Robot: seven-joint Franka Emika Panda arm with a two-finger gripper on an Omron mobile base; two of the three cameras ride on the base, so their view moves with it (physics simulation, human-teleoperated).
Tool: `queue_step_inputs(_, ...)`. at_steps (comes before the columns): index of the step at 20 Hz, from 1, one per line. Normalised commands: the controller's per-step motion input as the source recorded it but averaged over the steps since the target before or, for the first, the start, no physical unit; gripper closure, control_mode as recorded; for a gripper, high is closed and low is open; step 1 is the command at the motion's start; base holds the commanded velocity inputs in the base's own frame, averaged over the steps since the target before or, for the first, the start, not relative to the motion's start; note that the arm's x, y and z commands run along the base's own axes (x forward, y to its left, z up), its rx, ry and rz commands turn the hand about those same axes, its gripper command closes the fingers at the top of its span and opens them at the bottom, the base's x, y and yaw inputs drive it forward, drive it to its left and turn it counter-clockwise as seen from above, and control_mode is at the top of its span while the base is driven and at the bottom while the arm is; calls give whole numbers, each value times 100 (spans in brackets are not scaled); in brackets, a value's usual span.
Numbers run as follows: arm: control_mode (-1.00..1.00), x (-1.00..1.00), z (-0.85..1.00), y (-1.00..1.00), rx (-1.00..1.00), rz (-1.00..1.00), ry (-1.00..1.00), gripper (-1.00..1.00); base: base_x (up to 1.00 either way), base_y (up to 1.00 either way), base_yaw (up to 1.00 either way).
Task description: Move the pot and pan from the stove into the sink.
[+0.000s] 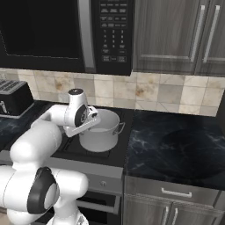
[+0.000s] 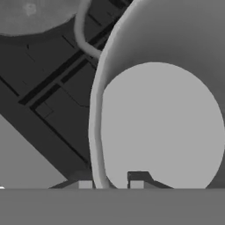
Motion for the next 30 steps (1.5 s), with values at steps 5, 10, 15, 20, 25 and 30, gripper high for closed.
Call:
queue_step_inputs(5,-100,-2,39,-8,3,1,0,100,0,0,0)
queue_step_inputs(10,-100,-17,64,-6,2,5,0,100,0,0,0)
queue_step_inputs(15,-100,-46,67,-5,0,11,0,100,0,0,0)
queue_step_inputs(20,-100,-70,58,0,0,13,-2,100,0,0,0)
queue_step_inputs(25,-100,-85,38,0,0,16,-5,100,0,0,0)
queue_step_inputs(30,-100,-78,26,0,0,16,-14,100,0,0,0)
